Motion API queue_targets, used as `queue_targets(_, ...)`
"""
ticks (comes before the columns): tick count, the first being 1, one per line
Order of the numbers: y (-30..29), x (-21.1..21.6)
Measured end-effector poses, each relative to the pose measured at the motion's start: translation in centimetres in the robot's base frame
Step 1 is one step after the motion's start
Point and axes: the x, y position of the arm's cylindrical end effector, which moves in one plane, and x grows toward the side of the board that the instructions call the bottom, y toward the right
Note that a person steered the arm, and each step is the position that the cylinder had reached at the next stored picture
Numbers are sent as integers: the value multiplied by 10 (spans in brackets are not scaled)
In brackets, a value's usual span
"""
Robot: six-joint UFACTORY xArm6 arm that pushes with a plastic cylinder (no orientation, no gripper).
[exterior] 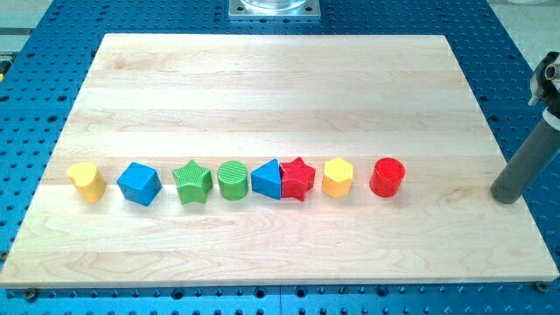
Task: Separate the green circle from the line of blocks
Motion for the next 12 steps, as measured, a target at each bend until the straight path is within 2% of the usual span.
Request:
queue_targets(1, 0, 0)
queue_targets(3, -46, 26)
queue_targets(4, -119, 49)
queue_targets(7, -202, 54)
queue_targets(8, -241, 68)
queue_targets(10, -274, 69)
queue_targets(11, -225, 68)
queue_targets(12, -272, 83)
